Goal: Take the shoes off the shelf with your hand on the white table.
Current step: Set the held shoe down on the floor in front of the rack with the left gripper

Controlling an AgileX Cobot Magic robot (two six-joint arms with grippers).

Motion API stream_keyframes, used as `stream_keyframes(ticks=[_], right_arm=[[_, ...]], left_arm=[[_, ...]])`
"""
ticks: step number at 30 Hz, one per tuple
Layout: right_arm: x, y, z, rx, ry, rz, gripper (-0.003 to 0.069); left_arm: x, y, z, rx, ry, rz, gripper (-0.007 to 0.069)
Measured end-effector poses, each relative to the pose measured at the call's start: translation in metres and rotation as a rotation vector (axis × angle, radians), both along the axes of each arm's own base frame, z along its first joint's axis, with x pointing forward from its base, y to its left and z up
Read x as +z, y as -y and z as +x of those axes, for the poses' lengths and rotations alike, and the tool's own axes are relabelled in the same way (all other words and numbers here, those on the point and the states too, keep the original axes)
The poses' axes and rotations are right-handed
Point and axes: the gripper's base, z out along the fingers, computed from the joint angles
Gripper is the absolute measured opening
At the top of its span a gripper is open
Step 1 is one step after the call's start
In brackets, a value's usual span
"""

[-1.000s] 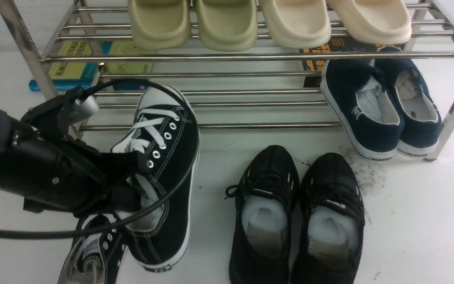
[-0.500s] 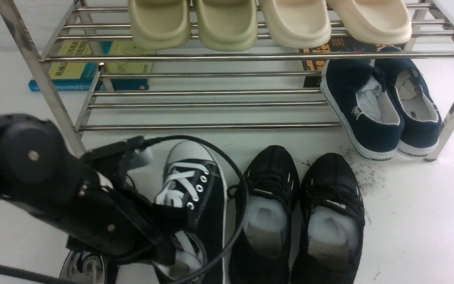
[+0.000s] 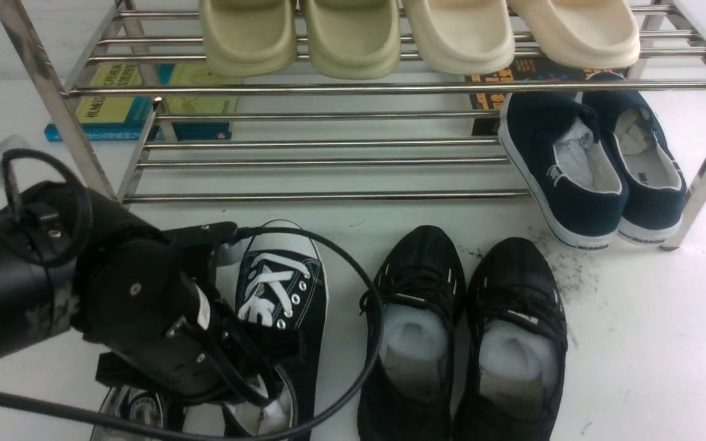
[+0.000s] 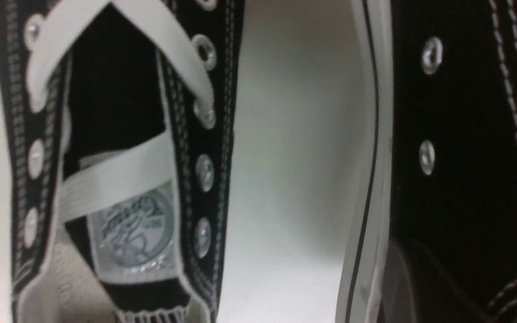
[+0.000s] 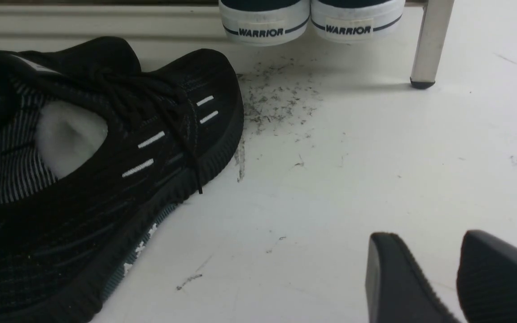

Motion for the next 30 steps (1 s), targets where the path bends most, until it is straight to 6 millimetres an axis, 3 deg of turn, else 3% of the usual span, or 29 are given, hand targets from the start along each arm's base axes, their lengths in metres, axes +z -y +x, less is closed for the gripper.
stream_keyframes(ticks=[5,12,17,19,23,25,26,29,30], right_arm=[[0.000,0.000,0.000,0.000,0.000,0.001,0.0237],[0.000,0.000,0.000,0.000,0.000,0.000,0.0237],[0.000,0.000,0.000,0.000,0.000,-0.001,0.0237],[0.000,0.000,0.000,0.000,0.000,-0.001,0.0237],[0.000,0.000,0.000,0.000,0.000,-0.001,0.0237],[0.000,0.000,0.000,0.000,0.000,0.000,0.0237],[0.000,0.000,0.000,0.000,0.000,0.000,0.0237],[0.000,0.000,0.000,0.000,0.000,0.000,0.0237],[0.000,0.000,0.000,0.000,0.000,0.000,0.0237]], left_arm=[[-0.003,-0.001,-0.001,0.010,-0.028,0.019,0.0011],[-0.029,0.006,0.008,0.029,-0.095,0.067,0.0025],[-0.031,0.008,0.010,0.028,-0.088,0.060,0.0088],[-0.031,0.008,0.011,0.028,-0.076,0.049,0.0157],[-0.025,0.007,0.010,0.045,-0.061,0.032,0.0258],[-0.012,0.004,0.006,0.055,-0.024,0.001,0.0353],[-0.011,0.004,0.006,0.056,-0.021,-0.002,0.0358],[0.020,-0.001,0.001,0.059,0.059,-0.045,0.0421],[0.022,-0.002,0.000,0.059,0.062,-0.043,0.0424]])
